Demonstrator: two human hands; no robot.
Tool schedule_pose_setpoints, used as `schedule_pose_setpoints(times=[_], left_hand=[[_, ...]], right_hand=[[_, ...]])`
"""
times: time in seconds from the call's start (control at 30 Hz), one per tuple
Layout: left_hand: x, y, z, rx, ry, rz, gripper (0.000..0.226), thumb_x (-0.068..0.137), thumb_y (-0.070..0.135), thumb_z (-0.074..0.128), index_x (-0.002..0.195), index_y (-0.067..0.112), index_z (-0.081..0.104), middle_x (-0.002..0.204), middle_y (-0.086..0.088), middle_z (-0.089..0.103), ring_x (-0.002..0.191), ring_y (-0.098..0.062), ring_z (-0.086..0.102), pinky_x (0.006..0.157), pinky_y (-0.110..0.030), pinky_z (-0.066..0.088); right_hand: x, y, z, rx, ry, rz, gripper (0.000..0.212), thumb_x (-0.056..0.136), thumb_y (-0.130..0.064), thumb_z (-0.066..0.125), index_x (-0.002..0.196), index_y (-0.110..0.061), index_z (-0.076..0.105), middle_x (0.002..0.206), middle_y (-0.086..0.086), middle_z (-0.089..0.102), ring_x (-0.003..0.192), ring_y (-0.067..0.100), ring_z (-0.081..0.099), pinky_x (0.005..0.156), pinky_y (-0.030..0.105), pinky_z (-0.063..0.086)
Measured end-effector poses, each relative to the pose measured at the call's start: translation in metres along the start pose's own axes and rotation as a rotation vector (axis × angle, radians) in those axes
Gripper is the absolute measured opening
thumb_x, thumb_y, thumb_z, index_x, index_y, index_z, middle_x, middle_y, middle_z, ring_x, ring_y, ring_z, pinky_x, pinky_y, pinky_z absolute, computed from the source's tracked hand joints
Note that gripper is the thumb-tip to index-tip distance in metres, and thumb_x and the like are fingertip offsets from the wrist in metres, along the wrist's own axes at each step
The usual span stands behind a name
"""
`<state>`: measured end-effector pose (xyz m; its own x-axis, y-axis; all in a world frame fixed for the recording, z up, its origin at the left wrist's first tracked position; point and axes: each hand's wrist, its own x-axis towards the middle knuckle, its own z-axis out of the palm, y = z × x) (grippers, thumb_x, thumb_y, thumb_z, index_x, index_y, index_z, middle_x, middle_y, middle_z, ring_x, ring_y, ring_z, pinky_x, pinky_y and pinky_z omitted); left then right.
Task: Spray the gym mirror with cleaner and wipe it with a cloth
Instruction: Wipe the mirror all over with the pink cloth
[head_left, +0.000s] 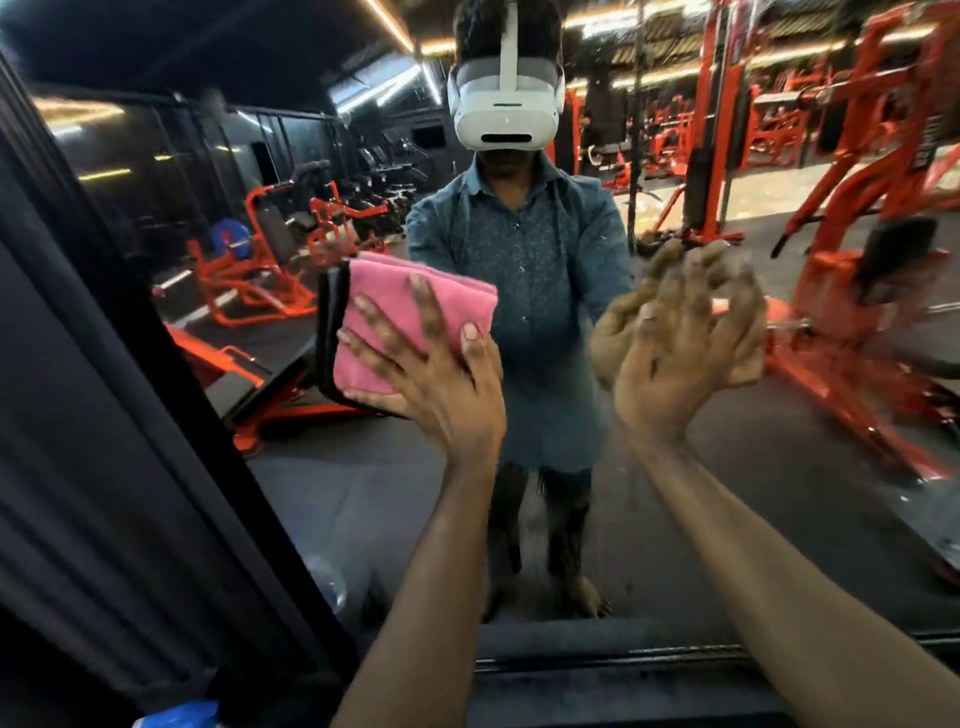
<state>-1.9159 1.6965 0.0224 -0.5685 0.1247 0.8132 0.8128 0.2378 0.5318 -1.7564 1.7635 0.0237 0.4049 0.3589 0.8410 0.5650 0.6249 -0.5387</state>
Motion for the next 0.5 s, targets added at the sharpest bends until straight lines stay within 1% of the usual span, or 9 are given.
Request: schedule_pose_setpoints(times=[0.1, 0.17, 0.2, 0.23, 0.27, 0.3, 0.37, 0.43, 0.5], left_hand=[[-0.062, -0.029, 0.009, -0.031, -0.12, 0.005, 0.065, 0.106, 0.06, 0.027, 0.165, 0.04, 0.009, 0.173, -0.016, -0.002, 0.158, -0.046, -0.004, 0.113, -0.082, 0.002], [-0.104, -0.051, 0.013, -0.012, -0.23, -0.003, 0.066, 0.106, 0.062, 0.022, 0.165, 0.042, 0.0, 0.173, -0.011, -0.014, 0.157, -0.047, -0.009, 0.109, -0.086, 0.005], [-0.115, -0.057, 0.013, 0.001, -0.254, -0.025, 0.066, 0.105, 0.063, 0.02, 0.164, 0.044, -0.004, 0.172, -0.011, -0.017, 0.157, -0.047, -0.01, 0.108, -0.087, 0.005], [-0.116, -0.057, 0.015, -0.001, -0.246, -0.066, 0.066, 0.105, 0.063, 0.019, 0.164, 0.044, -0.005, 0.172, -0.015, -0.015, 0.156, -0.049, -0.008, 0.108, -0.087, 0.004], [-0.108, -0.051, 0.016, -0.013, -0.2, -0.119, 0.066, 0.105, 0.063, 0.017, 0.165, 0.041, -0.002, 0.172, -0.021, -0.008, 0.156, -0.05, -0.005, 0.11, -0.085, 0.002], [-0.091, -0.041, 0.016, -0.034, -0.121, -0.17, 0.067, 0.106, 0.063, 0.016, 0.166, 0.035, 0.005, 0.171, -0.025, 0.0, 0.156, -0.05, -0.001, 0.113, -0.08, 0.001], [-0.041, -0.011, 0.016, -0.073, 0.054, -0.248, 0.07, 0.106, 0.062, 0.019, 0.165, 0.025, 0.021, 0.171, -0.025, 0.01, 0.157, -0.048, 0.005, 0.117, -0.073, 0.002], [0.001, 0.02, 0.014, -0.048, 0.144, -0.277, 0.068, 0.105, 0.059, 0.026, 0.165, 0.026, 0.023, 0.172, -0.019, 0.012, 0.158, -0.044, 0.006, 0.115, -0.077, 0.003], [0.008, 0.041, 0.019, 0.008, 0.131, -0.203, 0.066, 0.105, 0.057, 0.027, 0.165, 0.03, 0.021, 0.173, -0.017, 0.011, 0.159, -0.043, 0.006, 0.114, -0.081, 0.004]], right_hand=[[0.028, 0.034, -0.006, -0.151, 0.016, 0.046, 0.053, 0.105, -0.042, 0.048, 0.157, -0.027, 0.044, 0.167, 0.015, 0.03, 0.155, 0.034, 0.024, 0.123, 0.051, 0.017], [0.04, 0.056, -0.008, -0.189, -0.011, 0.024, 0.055, 0.107, -0.048, 0.04, 0.161, -0.034, 0.035, 0.169, 0.013, 0.026, 0.157, 0.031, 0.021, 0.122, 0.052, 0.019], [0.043, 0.067, -0.009, -0.19, -0.026, 0.001, 0.056, 0.108, -0.049, 0.038, 0.162, -0.035, 0.031, 0.17, 0.013, 0.025, 0.157, 0.031, 0.021, 0.122, 0.053, 0.02], [0.046, 0.077, -0.01, -0.196, -0.04, -0.03, 0.056, 0.108, -0.049, 0.037, 0.162, -0.035, 0.029, 0.17, 0.013, 0.024, 0.157, 0.031, 0.02, 0.122, 0.054, 0.021], [0.047, 0.086, -0.011, -0.211, -0.053, -0.063, 0.057, 0.108, -0.049, 0.036, 0.163, -0.035, 0.028, 0.17, 0.013, 0.024, 0.157, 0.031, 0.02, 0.121, 0.054, 0.021], [0.046, 0.09, -0.01, -0.231, -0.061, -0.091, 0.057, 0.108, -0.049, 0.036, 0.163, -0.035, 0.027, 0.17, 0.013, 0.023, 0.157, 0.03, 0.019, 0.121, 0.054, 0.021], [0.045, 0.095, -0.008, -0.268, -0.064, -0.106, 0.058, 0.107, -0.05, 0.034, 0.163, -0.038, 0.023, 0.17, 0.013, 0.023, 0.157, 0.028, 0.017, 0.119, 0.054, 0.021], [0.045, 0.092, -0.008, -0.295, -0.052, -0.106, 0.059, 0.107, -0.05, 0.032, 0.163, -0.039, 0.021, 0.17, 0.012, 0.024, 0.157, 0.026, 0.018, 0.118, 0.054, 0.022], [0.045, 0.091, -0.007, -0.314, -0.038, -0.118, 0.058, 0.106, -0.051, 0.031, 0.163, -0.037, 0.025, 0.17, 0.011, 0.026, 0.156, 0.025, 0.019, 0.12, 0.049, 0.016]])
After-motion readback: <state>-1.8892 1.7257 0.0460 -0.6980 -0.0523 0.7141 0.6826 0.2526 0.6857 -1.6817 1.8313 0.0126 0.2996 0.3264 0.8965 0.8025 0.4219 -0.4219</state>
